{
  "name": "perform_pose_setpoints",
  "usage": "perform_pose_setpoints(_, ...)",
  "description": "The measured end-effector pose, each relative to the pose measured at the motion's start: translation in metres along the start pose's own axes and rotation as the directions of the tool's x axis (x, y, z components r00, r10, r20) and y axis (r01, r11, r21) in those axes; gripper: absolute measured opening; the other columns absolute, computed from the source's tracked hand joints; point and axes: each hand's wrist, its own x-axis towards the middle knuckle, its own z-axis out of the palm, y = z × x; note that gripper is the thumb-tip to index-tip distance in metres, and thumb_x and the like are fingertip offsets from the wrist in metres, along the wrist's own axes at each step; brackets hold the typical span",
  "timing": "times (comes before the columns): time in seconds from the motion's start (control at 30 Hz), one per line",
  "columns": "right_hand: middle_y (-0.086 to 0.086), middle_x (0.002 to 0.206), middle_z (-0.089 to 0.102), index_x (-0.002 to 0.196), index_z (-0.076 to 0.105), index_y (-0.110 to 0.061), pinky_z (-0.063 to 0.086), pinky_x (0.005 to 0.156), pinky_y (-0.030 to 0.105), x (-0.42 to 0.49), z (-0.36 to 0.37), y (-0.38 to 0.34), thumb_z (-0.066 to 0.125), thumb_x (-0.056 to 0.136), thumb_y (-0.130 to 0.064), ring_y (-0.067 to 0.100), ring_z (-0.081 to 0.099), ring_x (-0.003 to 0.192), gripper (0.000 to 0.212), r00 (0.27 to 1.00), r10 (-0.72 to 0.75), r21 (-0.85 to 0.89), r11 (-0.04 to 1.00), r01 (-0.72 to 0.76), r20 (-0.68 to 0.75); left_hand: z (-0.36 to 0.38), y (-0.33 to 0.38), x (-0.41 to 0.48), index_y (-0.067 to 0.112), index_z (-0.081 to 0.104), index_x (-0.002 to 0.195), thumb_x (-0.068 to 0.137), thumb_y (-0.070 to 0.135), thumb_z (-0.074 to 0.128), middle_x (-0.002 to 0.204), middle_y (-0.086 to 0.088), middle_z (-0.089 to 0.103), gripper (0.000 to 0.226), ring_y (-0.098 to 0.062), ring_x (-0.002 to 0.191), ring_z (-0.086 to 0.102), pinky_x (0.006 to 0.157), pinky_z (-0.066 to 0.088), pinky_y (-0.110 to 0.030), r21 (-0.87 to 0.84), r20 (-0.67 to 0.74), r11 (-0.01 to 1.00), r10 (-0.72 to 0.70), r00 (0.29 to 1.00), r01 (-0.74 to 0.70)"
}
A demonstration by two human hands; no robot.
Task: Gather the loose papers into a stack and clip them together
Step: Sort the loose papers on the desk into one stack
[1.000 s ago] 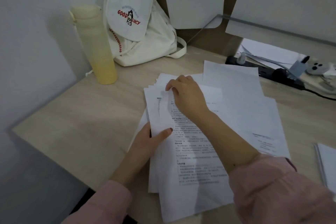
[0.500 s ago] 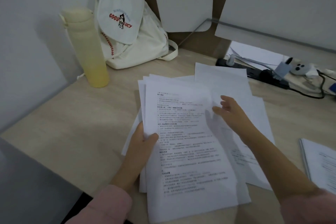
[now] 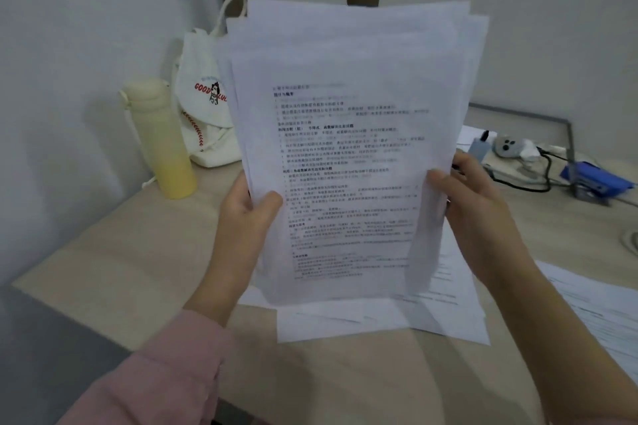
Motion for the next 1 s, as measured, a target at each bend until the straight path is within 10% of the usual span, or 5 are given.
perform_pose_setpoints(0.27,-0.004,0.120,0.066,0.128,0.054,-0.020,0.053,0.089,0.031,-0.025,-0.004,0.028,0.054,0.089,-0.018,0.013,0.063,0.108,0.039,0.994,0.104,-0.049,0.994,-0.102,0.040,0.014,-0.013,-0.015,0.028,0.054,0.105,0.072,0.017,0.059,0.100,0.012,0.063,0.035,-0.005,0.093,0.062,0.074,0.053,-0.018,0.035,0.040,0.999,-0.026,0.999,0.024)
perform_pose_setpoints(0.43,-0.008,0.114,0.067,0.121,0.058,-0.023,0.050,0.083,0.028,-0.032,-0.002,0.028,0.049,0.093,-0.017,0.011,0.063,0.103,0.031,0.990,0.137,-0.026,0.990,-0.138,-0.043,0.026,-0.011,-0.021,0.022,0.050,0.117,0.086,-0.002,0.052,0.100,0.017,0.060,0.039,0.012,0.081,0.061,0.065,0.049,-0.005,0.040,0.035,0.999,-0.019,0.999,0.018)
perform_pose_setpoints(0.7,-0.006,0.120,0.063,0.118,0.058,-0.026,0.047,0.095,0.036,-0.051,-0.018,0.039,0.046,0.095,-0.017,0.015,0.058,0.111,0.027,0.957,0.291,-0.138,0.947,-0.290,-0.014,0.038,-0.024,-0.037,0.022,0.054,0.120,0.088,0.007,0.051,0.101,0.019,0.061,0.035,0.000,0.094,0.058,0.071,0.045,-0.020,0.061,0.017,0.993,-0.104,0.994,0.103)
perform_pose_setpoints(1.0,0.006,0.101,0.069,0.104,0.060,-0.014,0.054,0.083,0.046,-0.088,-0.104,0.015,0.052,0.092,-0.019,0.025,0.067,0.090,0.015,0.914,0.250,-0.222,0.918,-0.329,-0.320,0.107,-0.016,-0.054,0.023,0.051,0.109,0.090,0.018,0.054,0.100,0.008,0.064,0.020,-0.009,0.087,0.064,0.065,0.049,-0.024,0.083,0.236,0.980,-0.195,0.952,0.180)
